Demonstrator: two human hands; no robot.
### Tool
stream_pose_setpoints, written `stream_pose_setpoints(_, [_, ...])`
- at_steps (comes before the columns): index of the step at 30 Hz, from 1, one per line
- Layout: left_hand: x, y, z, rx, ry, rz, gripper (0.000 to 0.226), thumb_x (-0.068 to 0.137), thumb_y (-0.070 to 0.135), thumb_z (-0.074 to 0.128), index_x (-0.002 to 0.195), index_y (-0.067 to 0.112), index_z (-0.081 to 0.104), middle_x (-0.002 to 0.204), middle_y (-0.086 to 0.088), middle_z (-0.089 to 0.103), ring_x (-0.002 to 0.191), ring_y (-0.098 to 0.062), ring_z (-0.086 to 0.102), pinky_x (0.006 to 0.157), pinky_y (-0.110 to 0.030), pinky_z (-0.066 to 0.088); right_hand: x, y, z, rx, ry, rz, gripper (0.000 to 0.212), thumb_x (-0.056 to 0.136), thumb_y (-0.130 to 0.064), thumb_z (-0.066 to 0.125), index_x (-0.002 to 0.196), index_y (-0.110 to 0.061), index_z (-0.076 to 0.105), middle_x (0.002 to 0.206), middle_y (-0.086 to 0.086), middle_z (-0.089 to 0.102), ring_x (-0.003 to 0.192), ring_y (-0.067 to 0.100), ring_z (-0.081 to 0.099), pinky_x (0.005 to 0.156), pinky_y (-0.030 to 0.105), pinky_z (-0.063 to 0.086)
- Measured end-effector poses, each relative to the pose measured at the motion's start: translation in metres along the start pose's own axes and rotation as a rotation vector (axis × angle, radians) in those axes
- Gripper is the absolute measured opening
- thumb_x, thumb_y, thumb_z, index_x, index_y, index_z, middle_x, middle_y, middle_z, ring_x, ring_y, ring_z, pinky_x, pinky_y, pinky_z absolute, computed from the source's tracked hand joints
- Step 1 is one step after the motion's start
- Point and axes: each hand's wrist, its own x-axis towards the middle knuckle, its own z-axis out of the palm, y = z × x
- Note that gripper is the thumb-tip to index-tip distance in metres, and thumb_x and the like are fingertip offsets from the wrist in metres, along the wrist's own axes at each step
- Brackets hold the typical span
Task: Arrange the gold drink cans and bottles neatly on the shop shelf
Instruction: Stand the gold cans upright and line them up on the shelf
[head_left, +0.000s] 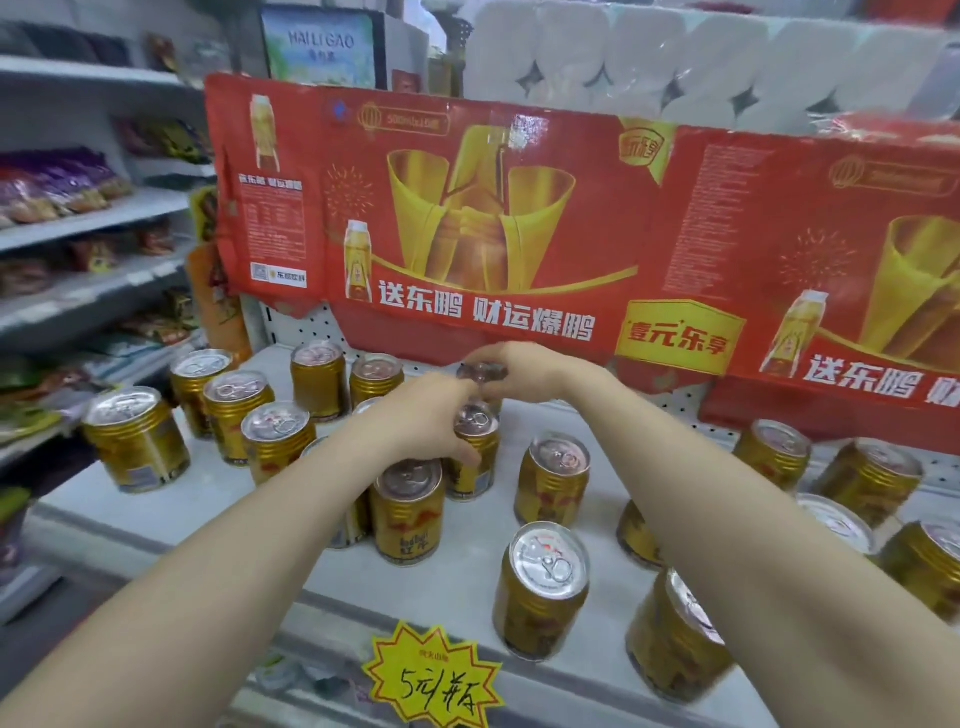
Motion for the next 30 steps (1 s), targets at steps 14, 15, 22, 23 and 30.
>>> stream_pose_setpoints(14, [0.061, 0.041, 0.004, 0.001, -0.047, 0.026, 0.074, 0.077, 0.045, 0.078, 0.139, 0.020, 0.048, 0.132, -0.004, 0.058, 0.116, -0.024, 0.055, 0.089, -0.034, 0.048, -0.096, 0.099, -0.016, -0.071, -0.002, 0.347, 0.038, 0.094, -0.028, 0.060, 0.126, -0.007, 0.058, 0.119, 0.012, 0.064, 0.105, 0.031, 0.060, 0.091, 0.044, 0.051])
stream_pose_setpoints(15, [0.066, 0.046, 0.004, 0.000, -0.044, 0.036, 0.073, 0.077, 0.045, 0.078, 0.139, 0.020, 0.048, 0.131, -0.004, 0.059, 0.115, -0.025, 0.056, 0.089, -0.035, 0.048, -0.103, 0.104, -0.016, -0.063, 0.004, 0.370, 0.039, 0.095, -0.029, 0.059, 0.126, -0.006, 0.057, 0.119, 0.013, 0.064, 0.106, 0.031, 0.060, 0.091, 0.044, 0.051])
stream_pose_setpoints(22, [0.092, 0.066, 0.016, -0.042, -0.056, 0.082, 0.076, 0.074, 0.046, 0.080, 0.140, 0.023, 0.049, 0.133, -0.005, 0.059, 0.116, -0.029, 0.057, 0.088, -0.033, 0.047, -0.123, 0.118, -0.009, -0.042, 0.081, 0.432, 0.031, 0.094, -0.038, 0.059, 0.104, -0.008, 0.059, 0.099, 0.007, 0.061, 0.091, 0.028, 0.057, 0.070, 0.034, 0.044])
stream_pose_setpoints(23, [0.094, 0.067, 0.018, -0.044, -0.052, 0.083, 0.077, 0.075, 0.045, 0.080, 0.141, 0.023, 0.048, 0.135, -0.005, 0.058, 0.118, -0.029, 0.056, 0.088, -0.033, 0.045, -0.123, 0.119, -0.008, -0.038, 0.103, 0.435, 0.035, 0.092, -0.043, 0.061, 0.104, -0.009, 0.060, 0.098, 0.005, 0.060, 0.091, 0.028, 0.058, 0.070, 0.033, 0.046])
stream_pose_setpoints(30, [0.095, 0.071, 0.025, -0.034, 0.025, 0.090, 0.068, 0.081, 0.046, 0.074, 0.138, 0.017, 0.051, 0.127, -0.007, 0.055, 0.115, -0.028, 0.054, 0.090, -0.034, 0.043, -0.123, 0.115, -0.002, -0.046, 0.244, 0.522, 0.039, 0.088, -0.051, 0.065, 0.081, -0.016, 0.051, 0.079, -0.001, 0.054, 0.076, 0.022, 0.054, 0.060, 0.031, 0.039])
